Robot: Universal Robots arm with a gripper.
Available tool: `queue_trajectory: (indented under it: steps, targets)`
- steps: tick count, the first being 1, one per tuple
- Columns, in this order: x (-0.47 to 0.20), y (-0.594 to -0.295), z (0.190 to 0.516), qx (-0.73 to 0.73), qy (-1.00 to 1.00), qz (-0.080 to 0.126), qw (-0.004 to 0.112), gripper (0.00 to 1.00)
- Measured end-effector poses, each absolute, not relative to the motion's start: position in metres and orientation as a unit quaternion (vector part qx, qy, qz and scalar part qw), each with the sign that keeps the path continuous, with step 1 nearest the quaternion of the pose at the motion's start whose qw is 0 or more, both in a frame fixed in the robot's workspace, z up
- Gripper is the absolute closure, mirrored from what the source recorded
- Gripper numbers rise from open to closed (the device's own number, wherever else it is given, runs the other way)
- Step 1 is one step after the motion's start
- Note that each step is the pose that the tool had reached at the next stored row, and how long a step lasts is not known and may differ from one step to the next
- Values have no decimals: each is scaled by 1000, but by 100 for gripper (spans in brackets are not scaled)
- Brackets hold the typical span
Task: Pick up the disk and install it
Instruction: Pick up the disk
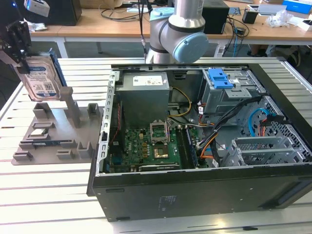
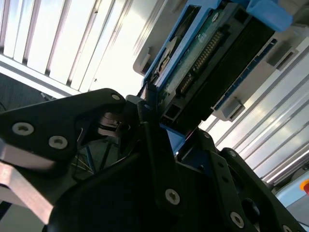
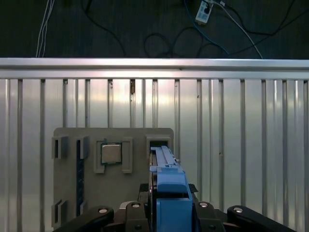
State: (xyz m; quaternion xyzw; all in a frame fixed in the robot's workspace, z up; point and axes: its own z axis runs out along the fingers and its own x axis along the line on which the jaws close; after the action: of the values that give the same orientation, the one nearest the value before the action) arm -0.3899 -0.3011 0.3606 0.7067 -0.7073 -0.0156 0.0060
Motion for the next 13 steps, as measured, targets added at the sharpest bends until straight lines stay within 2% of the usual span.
queue_trajectory:
  steps: [13]
  targets:
    - [-390,-301,385,707,-707,-16,6,63]
